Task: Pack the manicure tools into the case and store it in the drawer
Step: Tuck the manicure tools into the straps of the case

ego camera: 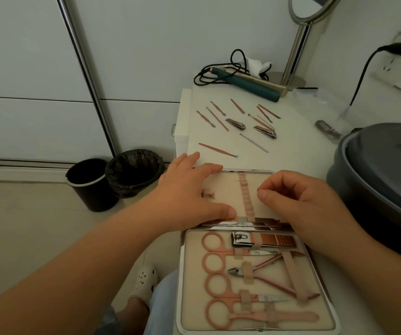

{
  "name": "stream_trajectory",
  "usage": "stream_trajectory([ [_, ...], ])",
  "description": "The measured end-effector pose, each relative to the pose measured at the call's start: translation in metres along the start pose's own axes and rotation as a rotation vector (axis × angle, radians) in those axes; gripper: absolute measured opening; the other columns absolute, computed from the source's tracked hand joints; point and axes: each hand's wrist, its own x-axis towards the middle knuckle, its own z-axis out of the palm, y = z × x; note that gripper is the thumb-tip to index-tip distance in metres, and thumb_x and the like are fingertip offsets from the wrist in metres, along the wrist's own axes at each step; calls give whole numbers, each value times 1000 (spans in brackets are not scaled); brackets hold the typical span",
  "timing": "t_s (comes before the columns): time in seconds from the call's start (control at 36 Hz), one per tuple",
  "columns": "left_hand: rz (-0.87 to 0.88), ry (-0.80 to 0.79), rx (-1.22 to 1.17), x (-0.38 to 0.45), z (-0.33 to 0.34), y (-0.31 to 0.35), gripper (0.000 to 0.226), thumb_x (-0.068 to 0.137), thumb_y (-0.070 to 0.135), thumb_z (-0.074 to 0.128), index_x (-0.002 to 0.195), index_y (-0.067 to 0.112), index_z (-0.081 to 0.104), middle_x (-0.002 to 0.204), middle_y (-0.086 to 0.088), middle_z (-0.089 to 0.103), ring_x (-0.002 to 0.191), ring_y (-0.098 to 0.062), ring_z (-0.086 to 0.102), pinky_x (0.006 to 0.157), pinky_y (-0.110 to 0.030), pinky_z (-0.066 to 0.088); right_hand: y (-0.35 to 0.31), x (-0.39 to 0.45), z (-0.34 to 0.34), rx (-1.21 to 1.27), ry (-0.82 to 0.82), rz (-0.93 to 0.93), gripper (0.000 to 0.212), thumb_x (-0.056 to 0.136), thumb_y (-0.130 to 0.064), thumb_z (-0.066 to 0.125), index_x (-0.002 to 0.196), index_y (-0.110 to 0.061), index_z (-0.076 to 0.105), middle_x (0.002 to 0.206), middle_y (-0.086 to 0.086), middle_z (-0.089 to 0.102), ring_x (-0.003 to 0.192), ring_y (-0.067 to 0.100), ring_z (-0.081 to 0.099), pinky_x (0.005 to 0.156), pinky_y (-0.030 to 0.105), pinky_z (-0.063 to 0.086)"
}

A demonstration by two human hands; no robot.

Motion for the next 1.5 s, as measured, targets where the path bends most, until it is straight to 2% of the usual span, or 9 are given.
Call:
stream_trajectory([
  [0.42,112,157,-102,-37,0,-11,62,75,57,55,132,41,37,149,20,18,136,2,9,111,-23,10,0,-7,9,-73,36,-45,14,78,-24,65,73,-37,62,68,-21,61,58,-5,54,48,5,40],
  [0.53,103,178,-165,-47,2,-14,57,76,54,57,130,41,41,146,23,22,131,7,17,111,-29,25,-4,-9,15,-126,76,-58,10,76,-26,64,70,-34,62,72,-26,60,63,-6,54,53,3,39],
  [0.61,91,206,-210,-52,4,-14,55,77,50,59,128,39,43,143,25,24,127,9,20,107,-32,32,-5,-8,19,-179,92,-66,13,77,-26,65,67,-32,60,74,-28,58,65,-5,53,55,4,38],
  [0.89,170,349,-270,-42,10,-23,50,76,45,62,124,37,49,129,29,29,131,8,15,110,-25,14,-31,24,8,-178,22,25,8,80,-34,63,72,-34,63,73,-15,64,68,-3,57,55,10,36],
  [1.03,168,367,-381,-29,10,-30,35,78,36,64,113,33,60,114,38,38,116,14,35,100,-11,22,-50,79,14,-230,30,65,10,80,-32,63,70,-31,63,76,-18,60,74,-2,52,58,15,34],
  [1.17,194,356,-499,-27,17,-44,23,80,37,60,103,40,62,109,45,40,104,31,34,86,8,21,-38,143,24,-512,56,146,9,85,-27,56,88,-22,64,87,-7,57,83,12,51,71,27,39],
  [1.33,221,365,-496,-24,24,-48,31,80,51,46,105,41,61,113,47,39,117,16,37,105,-29,34,-21,205,21,-818,85,293,23,88,-21,49,99,-8,64,85,6,63,72,20,56,61,30,45],
  [1.44,250,374,-501,-21,24,-52,45,75,60,38,109,40,61,111,52,37,116,19,36,103,-25,35,-14,231,27,-740,98,342,28,84,-21,51,105,-5,62,96,12,62,93,30,60,77,40,51],
  [1.5,258,370,-514,-20,24,-53,47,75,60,37,110,39,60,111,52,35,116,20,35,101,-18,33,-13,238,34,-777,91,358,24,85,-23,51,97,-5,62,86,9,58,84,28,60,67,36,50],
])
